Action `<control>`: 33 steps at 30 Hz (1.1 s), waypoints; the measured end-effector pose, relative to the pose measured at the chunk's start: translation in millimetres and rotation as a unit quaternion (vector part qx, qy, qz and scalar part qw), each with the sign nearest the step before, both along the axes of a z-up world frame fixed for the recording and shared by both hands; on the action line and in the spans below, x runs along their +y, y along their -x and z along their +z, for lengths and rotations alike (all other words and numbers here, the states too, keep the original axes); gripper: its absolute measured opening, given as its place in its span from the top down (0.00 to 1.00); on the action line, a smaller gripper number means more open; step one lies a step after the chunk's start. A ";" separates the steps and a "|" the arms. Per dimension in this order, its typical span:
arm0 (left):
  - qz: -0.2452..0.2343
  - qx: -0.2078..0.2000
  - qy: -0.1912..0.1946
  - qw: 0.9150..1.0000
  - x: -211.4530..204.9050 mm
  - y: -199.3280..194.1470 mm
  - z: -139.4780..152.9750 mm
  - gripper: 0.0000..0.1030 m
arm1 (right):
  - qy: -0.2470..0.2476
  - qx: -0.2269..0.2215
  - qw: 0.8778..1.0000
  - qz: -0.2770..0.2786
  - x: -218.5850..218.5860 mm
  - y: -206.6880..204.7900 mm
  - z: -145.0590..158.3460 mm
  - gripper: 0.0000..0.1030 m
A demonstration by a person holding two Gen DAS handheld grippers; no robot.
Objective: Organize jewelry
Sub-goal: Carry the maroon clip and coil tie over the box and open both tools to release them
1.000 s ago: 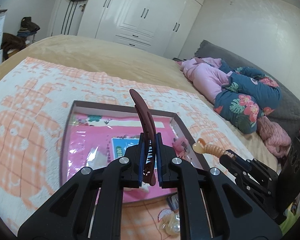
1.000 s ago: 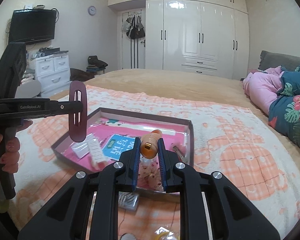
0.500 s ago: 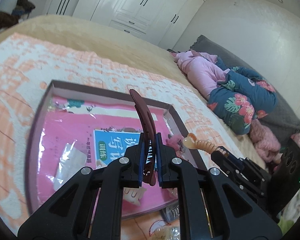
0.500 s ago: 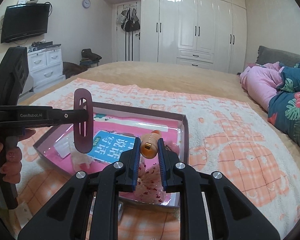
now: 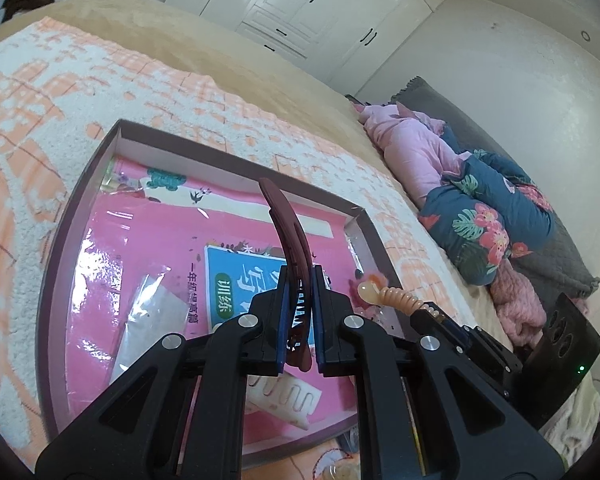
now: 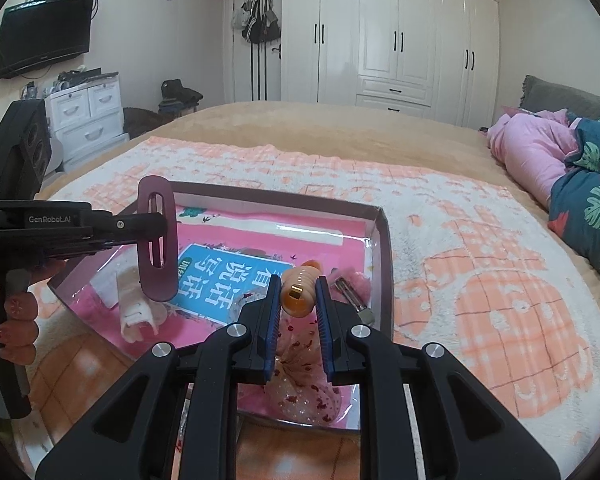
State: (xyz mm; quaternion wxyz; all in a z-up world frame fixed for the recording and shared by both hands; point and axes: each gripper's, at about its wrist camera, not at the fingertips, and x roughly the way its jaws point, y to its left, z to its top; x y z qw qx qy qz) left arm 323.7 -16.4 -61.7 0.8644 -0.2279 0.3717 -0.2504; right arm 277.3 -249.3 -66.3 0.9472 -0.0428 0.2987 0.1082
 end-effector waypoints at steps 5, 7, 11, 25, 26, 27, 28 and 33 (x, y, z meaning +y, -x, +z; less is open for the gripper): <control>0.010 0.015 0.002 1.000 6.0 -4.6 -9.1 0.96 | 0.001 0.018 1.000 0.001 0.9 -7.9 -6.5 0.84; 0.016 0.022 0.000 1.000 8.9 -6.4 -12.5 0.96 | 0.002 0.026 1.000 0.001 0.5 -9.9 -8.8 0.84; 0.029 0.033 0.000 0.999 15.1 -7.8 -17.6 0.96 | 0.007 0.044 0.999 0.004 2.5 -10.6 -14.5 0.84; 0.043 0.037 -0.009 0.998 23.9 -5.6 -15.2 0.95 | 0.004 0.075 0.997 0.017 4.8 1.4 -22.3 0.75; 0.043 0.038 -0.009 0.998 24.1 -5.3 -14.7 0.95 | 0.001 0.073 0.997 0.016 3.0 3.4 -20.9 0.73; 0.044 0.038 -0.010 0.998 23.7 -5.2 -14.2 0.95 | -0.002 0.072 0.997 0.016 2.1 4.7 -19.9 0.72; 0.044 0.038 -0.011 0.998 23.6 -5.1 -14.0 0.95 | -0.007 0.070 0.997 0.016 -0.2 6.7 -18.3 0.71; 0.048 0.036 -0.018 0.998 26.5 -2.1 -11.4 0.95 | -0.015 0.057 0.998 0.010 -7.1 14.2 -10.3 0.63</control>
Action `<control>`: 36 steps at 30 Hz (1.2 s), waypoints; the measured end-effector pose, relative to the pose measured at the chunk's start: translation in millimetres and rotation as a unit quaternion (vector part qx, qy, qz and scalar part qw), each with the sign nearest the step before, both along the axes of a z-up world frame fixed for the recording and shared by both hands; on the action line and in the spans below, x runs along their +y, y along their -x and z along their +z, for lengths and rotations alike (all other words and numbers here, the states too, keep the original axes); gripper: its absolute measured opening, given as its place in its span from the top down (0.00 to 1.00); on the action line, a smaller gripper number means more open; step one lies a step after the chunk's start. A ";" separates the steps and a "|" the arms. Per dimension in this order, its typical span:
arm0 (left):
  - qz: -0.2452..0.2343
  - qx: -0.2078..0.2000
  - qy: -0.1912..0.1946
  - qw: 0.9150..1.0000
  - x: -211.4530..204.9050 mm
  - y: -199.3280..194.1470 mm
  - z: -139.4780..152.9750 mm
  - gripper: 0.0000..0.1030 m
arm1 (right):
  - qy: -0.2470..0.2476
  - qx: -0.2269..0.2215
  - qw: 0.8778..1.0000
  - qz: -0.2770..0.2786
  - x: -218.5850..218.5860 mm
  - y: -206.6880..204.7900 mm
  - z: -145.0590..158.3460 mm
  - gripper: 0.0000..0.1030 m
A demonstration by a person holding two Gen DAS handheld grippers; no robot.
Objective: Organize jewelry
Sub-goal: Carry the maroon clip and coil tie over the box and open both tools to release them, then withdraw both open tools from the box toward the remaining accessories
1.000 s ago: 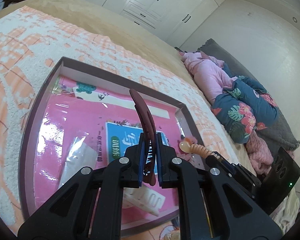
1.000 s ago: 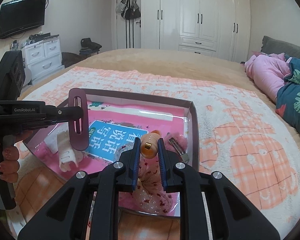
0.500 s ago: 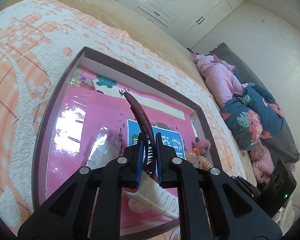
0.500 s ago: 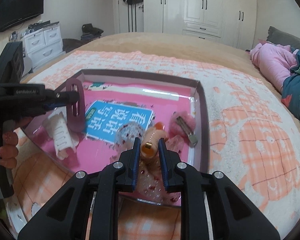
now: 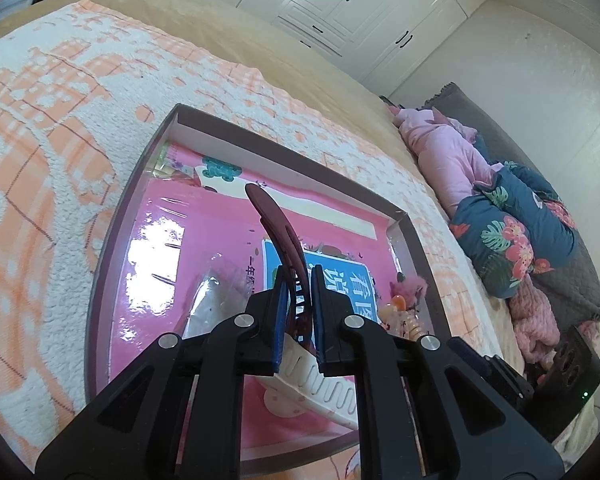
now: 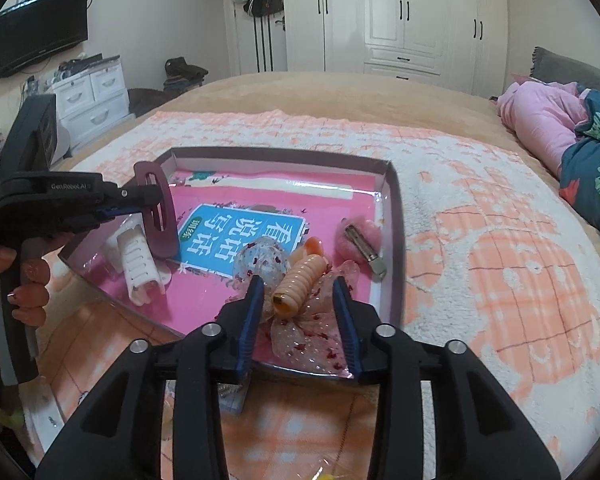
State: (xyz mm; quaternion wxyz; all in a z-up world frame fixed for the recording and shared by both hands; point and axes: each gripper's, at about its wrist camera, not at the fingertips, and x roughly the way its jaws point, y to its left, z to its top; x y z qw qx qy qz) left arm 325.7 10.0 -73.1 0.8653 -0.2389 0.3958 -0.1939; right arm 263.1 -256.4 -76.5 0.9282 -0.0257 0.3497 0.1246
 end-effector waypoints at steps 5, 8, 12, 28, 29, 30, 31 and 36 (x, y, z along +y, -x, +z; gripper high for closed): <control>0.008 0.002 0.002 1.000 6.8 1.1 1.8 0.86 | -0.004 -0.011 1.000 -0.001 -4.7 5.4 6.5 0.54; 0.013 0.000 0.002 1.000 10.2 2.8 4.7 0.84 | -0.004 -0.020 1.000 -0.001 -5.4 10.0 9.5 0.50; 0.020 -0.004 0.001 1.000 15.0 6.3 9.7 0.76 | -0.004 -0.030 1.000 -0.001 -5.8 15.4 13.9 0.44; 0.046 -0.067 -0.034 0.996 22.4 51.9 53.1 0.13 | -0.034 -0.058 0.998 -0.018 -18.5 33.3 34.2 0.25; 0.048 -0.072 -0.035 0.996 23.3 56.5 55.7 0.11 | -0.034 -0.061 0.997 -0.019 -18.7 35.2 35.7 0.25; 0.049 -0.076 -0.036 0.995 23.8 59.7 57.9 0.11 | -0.034 -0.063 0.997 -0.020 -18.9 37.1 37.4 0.24; 0.049 -0.080 -0.040 0.995 23.8 64.1 60.5 0.11 | -0.034 -0.066 0.997 -0.021 -19.7 38.6 38.6 0.24; 0.047 -0.103 -0.066 0.991 18.7 85.1 71.1 0.11 | -0.040 -0.071 0.996 -0.027 -25.4 47.6 42.9 0.23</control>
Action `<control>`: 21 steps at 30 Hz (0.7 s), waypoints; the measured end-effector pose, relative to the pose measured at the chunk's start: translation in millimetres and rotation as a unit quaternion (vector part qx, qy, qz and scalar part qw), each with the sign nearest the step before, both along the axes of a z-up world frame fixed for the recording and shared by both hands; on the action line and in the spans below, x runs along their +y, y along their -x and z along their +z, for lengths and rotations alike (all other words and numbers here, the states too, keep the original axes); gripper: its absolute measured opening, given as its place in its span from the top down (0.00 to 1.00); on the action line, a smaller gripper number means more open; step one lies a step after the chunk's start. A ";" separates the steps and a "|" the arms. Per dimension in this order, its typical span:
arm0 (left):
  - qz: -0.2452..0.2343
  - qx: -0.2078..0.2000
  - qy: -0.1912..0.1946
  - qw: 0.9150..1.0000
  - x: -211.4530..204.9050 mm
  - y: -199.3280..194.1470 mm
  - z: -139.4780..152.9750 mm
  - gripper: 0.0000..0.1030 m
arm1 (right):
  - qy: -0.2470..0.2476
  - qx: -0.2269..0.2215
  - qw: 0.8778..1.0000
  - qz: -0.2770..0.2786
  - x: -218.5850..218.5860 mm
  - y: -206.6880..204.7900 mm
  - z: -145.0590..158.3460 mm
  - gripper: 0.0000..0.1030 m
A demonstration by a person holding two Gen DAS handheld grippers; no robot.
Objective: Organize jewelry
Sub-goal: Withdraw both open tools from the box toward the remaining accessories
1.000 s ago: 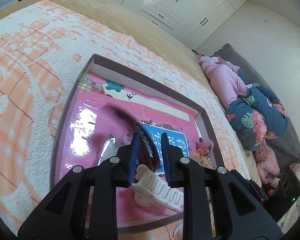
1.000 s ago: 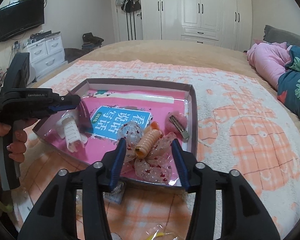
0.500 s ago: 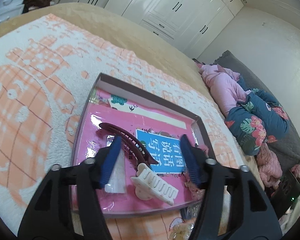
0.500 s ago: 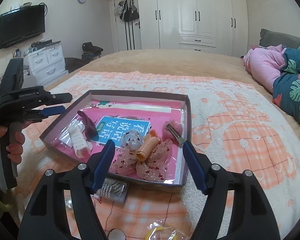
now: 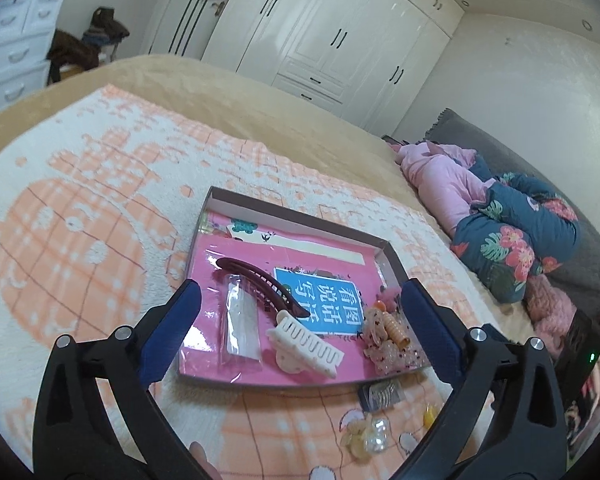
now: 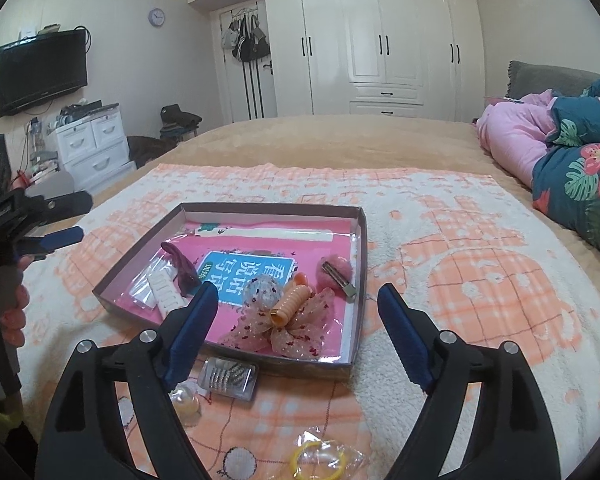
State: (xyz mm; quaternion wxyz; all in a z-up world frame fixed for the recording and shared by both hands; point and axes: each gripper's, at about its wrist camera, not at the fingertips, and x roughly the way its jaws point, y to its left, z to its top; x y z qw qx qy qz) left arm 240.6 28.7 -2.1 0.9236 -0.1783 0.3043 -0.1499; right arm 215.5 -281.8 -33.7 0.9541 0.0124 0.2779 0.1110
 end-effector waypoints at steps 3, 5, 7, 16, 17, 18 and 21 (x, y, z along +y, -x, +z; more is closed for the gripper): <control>-0.006 -0.012 -0.010 1.000 -4.0 12.0 4.5 0.11 | -0.003 -0.001 1.000 -0.003 -2.4 5.8 1.4 0.22; -0.008 -0.019 -0.019 1.000 -6.5 19.9 6.9 0.11 | -0.006 -0.003 1.000 -0.004 -4.5 9.8 2.7 0.21; -0.012 -0.025 -0.025 0.999 -9.5 27.1 8.6 0.11 | -0.007 -0.004 1.000 -0.005 -5.7 12.9 4.1 0.21; -0.028 -0.032 -0.052 0.998 -22.0 47.9 6.4 0.11 | -0.009 -0.002 1.000 -0.008 -9.9 27.1 5.1 0.20; -0.030 -0.032 -0.054 0.998 -23.2 50.0 5.7 0.11 | -0.010 -0.002 1.000 -0.008 -10.1 29.7 4.8 0.20; -0.032 -0.033 -0.056 0.997 -24.3 51.4 5.2 0.11 | -0.011 -0.001 1.000 -0.008 -10.4 31.7 4.7 0.20; -0.037 -0.034 -0.065 0.997 -29.4 55.7 4.5 0.11 | -0.010 -0.001 1.000 -0.007 -10.5 37.1 4.9 0.20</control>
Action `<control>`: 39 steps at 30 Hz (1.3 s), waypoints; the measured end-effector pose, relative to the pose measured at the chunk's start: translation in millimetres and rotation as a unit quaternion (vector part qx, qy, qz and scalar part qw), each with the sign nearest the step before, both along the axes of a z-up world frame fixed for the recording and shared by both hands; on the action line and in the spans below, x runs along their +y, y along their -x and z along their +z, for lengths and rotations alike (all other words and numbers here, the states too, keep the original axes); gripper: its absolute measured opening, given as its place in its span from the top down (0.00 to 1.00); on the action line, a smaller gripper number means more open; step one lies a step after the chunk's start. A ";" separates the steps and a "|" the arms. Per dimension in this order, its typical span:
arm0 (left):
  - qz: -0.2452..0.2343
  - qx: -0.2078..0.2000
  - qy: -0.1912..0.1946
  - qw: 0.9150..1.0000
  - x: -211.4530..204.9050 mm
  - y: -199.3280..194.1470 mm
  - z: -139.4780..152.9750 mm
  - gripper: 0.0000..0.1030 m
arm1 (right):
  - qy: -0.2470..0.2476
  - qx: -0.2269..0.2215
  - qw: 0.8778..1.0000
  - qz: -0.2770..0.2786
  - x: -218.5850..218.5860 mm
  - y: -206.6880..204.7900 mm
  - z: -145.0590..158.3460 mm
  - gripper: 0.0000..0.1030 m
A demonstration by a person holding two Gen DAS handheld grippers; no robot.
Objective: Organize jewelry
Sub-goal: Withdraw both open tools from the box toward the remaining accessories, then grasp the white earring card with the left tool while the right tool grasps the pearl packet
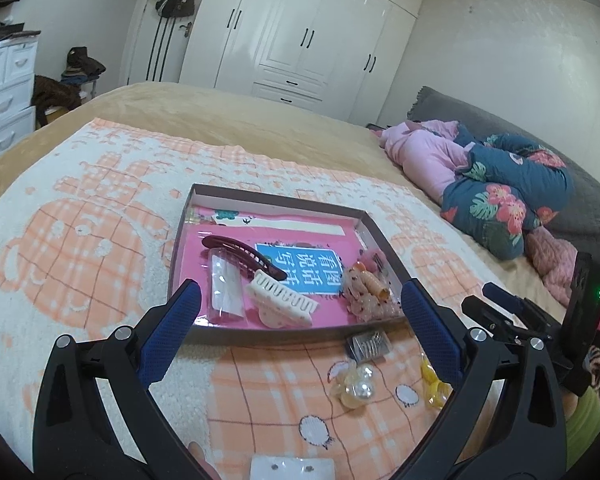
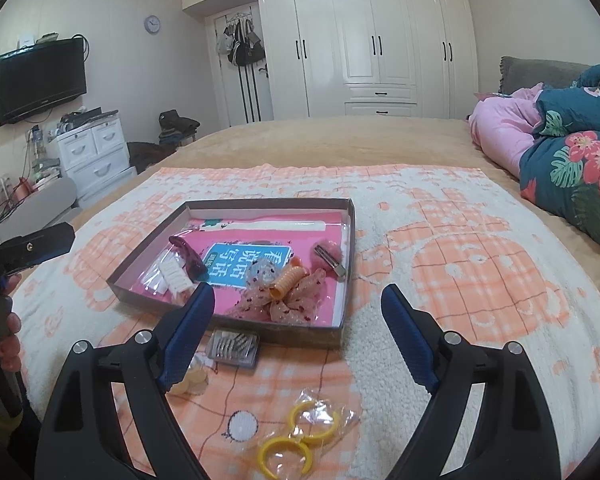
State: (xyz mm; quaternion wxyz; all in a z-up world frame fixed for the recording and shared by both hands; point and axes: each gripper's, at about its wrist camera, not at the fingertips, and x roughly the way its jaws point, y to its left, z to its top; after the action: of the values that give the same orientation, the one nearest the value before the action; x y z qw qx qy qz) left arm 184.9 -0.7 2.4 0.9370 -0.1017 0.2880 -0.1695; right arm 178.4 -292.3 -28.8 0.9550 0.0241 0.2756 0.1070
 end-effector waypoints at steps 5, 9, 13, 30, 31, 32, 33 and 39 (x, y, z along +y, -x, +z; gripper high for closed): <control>-0.008 -0.003 -0.015 1.000 -6.5 8.0 -1.6 0.11 | 0.004 -0.001 1.000 0.001 0.1 11.2 -0.4 0.19; -0.009 0.000 -0.019 1.000 -6.8 14.0 -3.6 0.11 | 0.003 0.002 1.000 0.000 -1.7 18.2 -2.2 0.18; -0.007 0.006 -0.022 1.000 -4.6 19.6 -6.8 0.11 | 0.006 0.004 1.000 0.003 -0.7 24.5 -4.1 0.17; -0.022 0.036 -0.062 0.997 -9.4 44.1 -31.1 0.11 | 0.027 0.028 0.999 0.027 14.1 53.9 -22.9 0.17; -0.022 0.041 -0.063 0.997 -8.7 46.1 -33.3 0.11 | 0.028 0.028 0.999 0.029 15.4 54.3 -23.1 0.17; -0.022 0.043 -0.063 0.997 -7.9 47.9 -35.4 0.11 | 0.029 0.028 0.999 0.031 17.1 54.7 -22.9 0.17; -0.022 0.047 -0.065 0.997 -7.0 49.5 -37.5 0.11 | 0.031 0.028 0.999 0.033 18.3 55.3 -23.1 0.17; -0.027 0.065 -0.079 0.994 -3.1 61.5 -49.8 0.11 | 0.026 0.036 0.998 0.049 25.4 53.3 -25.1 0.17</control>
State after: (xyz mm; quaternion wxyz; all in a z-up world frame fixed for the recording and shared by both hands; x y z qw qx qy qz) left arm 123.4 -3.8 -47.3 0.9164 -0.0303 0.3636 -0.1646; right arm 125.1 -266.9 -53.9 0.9382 -0.0104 0.3136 0.1458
